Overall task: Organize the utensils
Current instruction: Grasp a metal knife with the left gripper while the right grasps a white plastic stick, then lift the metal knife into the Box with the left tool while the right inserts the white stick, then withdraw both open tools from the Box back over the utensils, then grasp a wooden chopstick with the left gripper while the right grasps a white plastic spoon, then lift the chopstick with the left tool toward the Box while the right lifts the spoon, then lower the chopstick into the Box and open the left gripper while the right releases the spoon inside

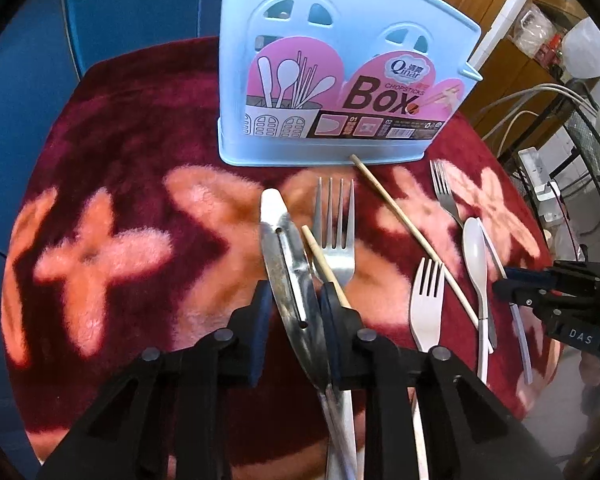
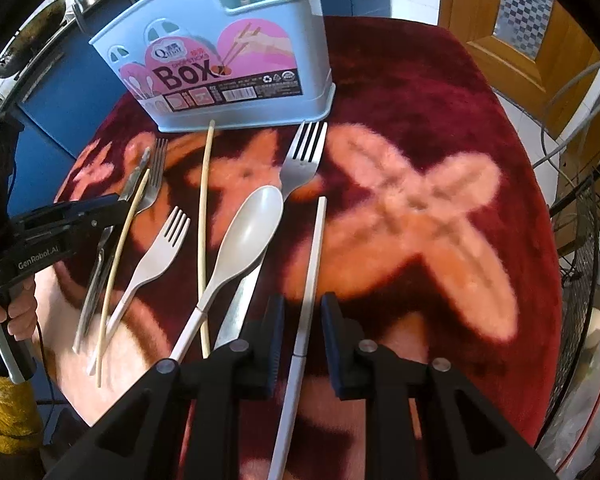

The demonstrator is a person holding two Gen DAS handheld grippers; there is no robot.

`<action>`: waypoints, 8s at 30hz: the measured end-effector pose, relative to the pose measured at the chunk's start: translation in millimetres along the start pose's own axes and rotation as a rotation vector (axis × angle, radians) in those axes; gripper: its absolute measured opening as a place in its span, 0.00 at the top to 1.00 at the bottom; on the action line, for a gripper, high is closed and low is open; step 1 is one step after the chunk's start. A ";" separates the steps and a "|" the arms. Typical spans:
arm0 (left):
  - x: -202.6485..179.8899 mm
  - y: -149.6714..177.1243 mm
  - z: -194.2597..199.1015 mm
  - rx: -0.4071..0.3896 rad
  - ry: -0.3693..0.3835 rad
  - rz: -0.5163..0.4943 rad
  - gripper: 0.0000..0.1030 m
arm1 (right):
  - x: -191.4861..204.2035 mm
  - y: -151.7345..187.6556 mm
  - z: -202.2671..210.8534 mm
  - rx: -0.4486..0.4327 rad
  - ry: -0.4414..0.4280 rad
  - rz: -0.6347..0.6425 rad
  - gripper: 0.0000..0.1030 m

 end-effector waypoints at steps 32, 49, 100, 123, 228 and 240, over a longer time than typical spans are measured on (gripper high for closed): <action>-29.4 -39.7 137.8 -0.451 0.123 -0.039 0.81 | 20.0 -53.7 118.1 -0.506 -0.068 -0.053 0.94; -45.9 -139.1 184.0 -0.592 0.078 -0.078 0.81 | 9.5 -126.1 153.5 -0.647 -0.060 -0.072 0.94; -21.0 -194.8 122.5 -0.642 -0.010 -0.104 0.69 | 44.8 -214.3 106.3 -0.680 -0.049 0.041 0.71; -13.5 -97.8 155.9 -0.463 -0.006 -0.083 0.66 | 28.9 -111.5 113.2 -0.514 -0.073 -0.047 0.71; -17.3 -245.1 187.6 -1.106 -0.150 0.043 0.98 | 8.5 -228.7 168.8 -0.998 -0.002 -0.062 0.96; -10.2 -233.6 166.1 -1.123 -0.201 0.032 0.98 | 22.8 -239.7 139.3 -1.004 0.027 0.032 0.96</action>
Point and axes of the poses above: each gripper's, at about its wrist camera, not at the fingertips, and z roughly against the way its jaws point, x to its left, y to its underside, the point moved 10 cm from there along -z, roughly the way its jaws point, and after that the axes turned 1 degree about y, right-handed, at the moved point
